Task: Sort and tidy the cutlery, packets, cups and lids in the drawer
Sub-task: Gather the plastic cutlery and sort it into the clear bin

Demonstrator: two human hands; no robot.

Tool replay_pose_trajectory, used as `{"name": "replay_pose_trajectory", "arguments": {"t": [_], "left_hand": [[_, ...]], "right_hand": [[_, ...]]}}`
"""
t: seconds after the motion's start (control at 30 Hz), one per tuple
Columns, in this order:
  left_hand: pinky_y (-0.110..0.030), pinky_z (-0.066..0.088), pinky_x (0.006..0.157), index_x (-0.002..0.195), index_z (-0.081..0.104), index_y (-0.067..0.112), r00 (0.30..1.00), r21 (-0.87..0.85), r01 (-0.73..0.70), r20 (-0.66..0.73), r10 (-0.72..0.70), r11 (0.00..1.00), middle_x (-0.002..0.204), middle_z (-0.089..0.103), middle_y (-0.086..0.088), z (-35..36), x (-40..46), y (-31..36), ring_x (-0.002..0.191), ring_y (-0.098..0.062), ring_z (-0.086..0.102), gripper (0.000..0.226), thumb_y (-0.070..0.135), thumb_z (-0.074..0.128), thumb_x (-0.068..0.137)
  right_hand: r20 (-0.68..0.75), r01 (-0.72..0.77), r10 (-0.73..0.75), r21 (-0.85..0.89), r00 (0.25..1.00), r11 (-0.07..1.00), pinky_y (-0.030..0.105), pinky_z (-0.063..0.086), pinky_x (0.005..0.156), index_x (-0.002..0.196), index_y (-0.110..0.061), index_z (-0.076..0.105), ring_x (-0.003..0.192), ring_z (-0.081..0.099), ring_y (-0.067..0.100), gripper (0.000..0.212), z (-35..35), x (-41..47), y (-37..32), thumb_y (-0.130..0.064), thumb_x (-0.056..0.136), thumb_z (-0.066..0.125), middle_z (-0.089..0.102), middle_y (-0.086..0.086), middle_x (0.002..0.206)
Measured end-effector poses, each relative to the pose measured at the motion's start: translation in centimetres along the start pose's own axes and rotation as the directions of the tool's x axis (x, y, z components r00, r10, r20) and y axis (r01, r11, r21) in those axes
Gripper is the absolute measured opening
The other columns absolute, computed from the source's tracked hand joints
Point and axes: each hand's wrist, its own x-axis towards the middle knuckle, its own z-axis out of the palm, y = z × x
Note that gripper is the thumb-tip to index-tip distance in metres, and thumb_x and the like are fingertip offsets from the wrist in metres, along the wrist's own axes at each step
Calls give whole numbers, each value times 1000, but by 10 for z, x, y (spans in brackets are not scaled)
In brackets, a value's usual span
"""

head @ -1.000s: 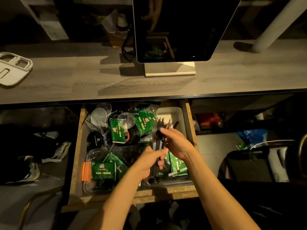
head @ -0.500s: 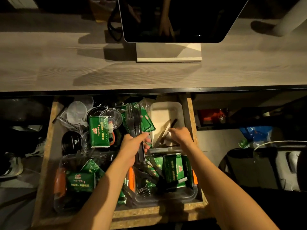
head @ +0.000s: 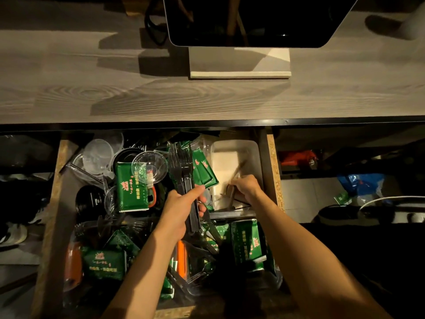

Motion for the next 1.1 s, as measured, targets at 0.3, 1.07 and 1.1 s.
{"name": "replay_pose_trajectory", "arguments": {"t": [0.3,1.07,1.1], "left_hand": [[-28,47,44,83,61,0,999,-16,28,46,-27,999,60,56,-9,4,-9,7,48,-20,56,16,11,67,93],[-25,51,50,105,68,4,875,24,218,438,-207,976,72,68,-6,42,-72,14,55,-16,61,23,16,49,99],[-26,51,50,104,68,4,860,11,230,465,-209,973,71,66,-6,43,-74,13,54,-17,61,24,16,48,99]], "right_hand": [[17,219,-251,432,968,875,21,38,41,100,-6,65,39,46,11,17,-17,-62,-30,-12,101,49,53,1,53],[344,59,-371,659,862,749,21,42,45,126,-24,60,55,48,12,30,-60,-172,-30,-28,105,39,69,6,94],[345,70,-397,673,851,736,21,43,44,127,-23,59,52,47,12,29,-62,-172,-28,-25,105,41,69,7,94]]}}
